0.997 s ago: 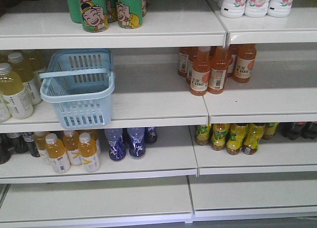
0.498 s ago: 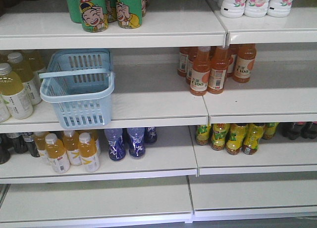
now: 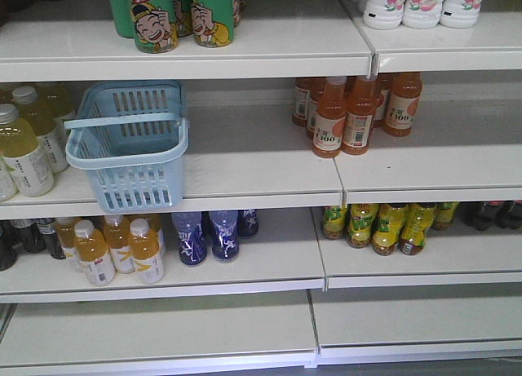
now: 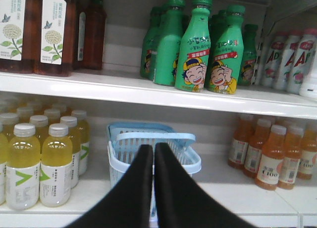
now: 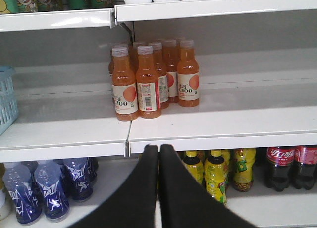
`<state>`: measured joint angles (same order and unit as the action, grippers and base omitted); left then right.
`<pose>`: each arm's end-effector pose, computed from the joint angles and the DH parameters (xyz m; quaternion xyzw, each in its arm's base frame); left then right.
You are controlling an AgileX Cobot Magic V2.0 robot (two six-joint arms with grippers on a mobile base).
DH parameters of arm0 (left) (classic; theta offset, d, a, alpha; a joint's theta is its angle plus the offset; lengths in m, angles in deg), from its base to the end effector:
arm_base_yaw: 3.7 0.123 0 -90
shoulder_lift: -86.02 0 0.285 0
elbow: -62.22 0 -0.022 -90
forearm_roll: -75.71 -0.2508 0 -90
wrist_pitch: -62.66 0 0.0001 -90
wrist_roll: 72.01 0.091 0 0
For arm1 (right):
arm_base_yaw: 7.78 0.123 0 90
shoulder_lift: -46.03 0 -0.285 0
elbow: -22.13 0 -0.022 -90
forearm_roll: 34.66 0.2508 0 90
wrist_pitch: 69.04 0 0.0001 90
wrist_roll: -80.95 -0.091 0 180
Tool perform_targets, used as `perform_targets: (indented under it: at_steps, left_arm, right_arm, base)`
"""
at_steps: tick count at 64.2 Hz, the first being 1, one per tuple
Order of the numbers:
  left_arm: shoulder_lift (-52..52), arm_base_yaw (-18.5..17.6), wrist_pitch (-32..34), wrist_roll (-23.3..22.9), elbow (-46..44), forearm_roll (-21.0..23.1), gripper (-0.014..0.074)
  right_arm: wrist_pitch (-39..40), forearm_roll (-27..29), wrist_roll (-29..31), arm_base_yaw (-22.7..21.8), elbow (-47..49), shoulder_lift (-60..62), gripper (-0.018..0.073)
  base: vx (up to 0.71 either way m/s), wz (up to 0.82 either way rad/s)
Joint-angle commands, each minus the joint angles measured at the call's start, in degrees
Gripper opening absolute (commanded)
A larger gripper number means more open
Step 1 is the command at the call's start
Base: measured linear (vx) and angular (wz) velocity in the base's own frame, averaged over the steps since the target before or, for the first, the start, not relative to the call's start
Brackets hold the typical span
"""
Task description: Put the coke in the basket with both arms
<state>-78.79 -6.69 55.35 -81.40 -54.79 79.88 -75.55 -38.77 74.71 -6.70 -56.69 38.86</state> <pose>0.0565 -0.0038 0.2777 -0.0589 0.6761 -0.1086 0.7264 0.0568 0.0003 0.1940 0.0096 0.7222 0.0166 0.6914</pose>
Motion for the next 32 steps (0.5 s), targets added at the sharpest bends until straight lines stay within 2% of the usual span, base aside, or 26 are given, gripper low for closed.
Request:
perform_targets:
  at_steps: [1, 7, 18, 32]
  left_arm:
    - [6.2, -0.3, -1.7, 0.4, -6.3, 0.4, -0.0006]
    - [11.9, -0.3, -4.1, 2.3, -8.6, 0.5, -0.0006]
    - [18.5, -0.3, -3.7, 2.3, -8.5, 0.1, -0.0006]
    - [21.9, -0.3, -1.7, 1.8, -8.5, 0.6, 0.0005]
  right_arm:
    - [4.1, -0.3, 0.3, -0.3, -0.5, 0.7, -0.001]
    - [4.1, -0.3, 0.3, -0.3, -0.5, 0.7, -0.001]
    - [4.1, -0.3, 0.3, -0.3, -0.5, 0.7, -0.001]
    - [4.1, -0.3, 0.3, -0.3, -0.5, 0.7, -0.001]
  base:
    - [0.0, 0.0]
    - [0.0, 0.0]
    - [0.0, 0.0]
    - [0.0, 0.0]
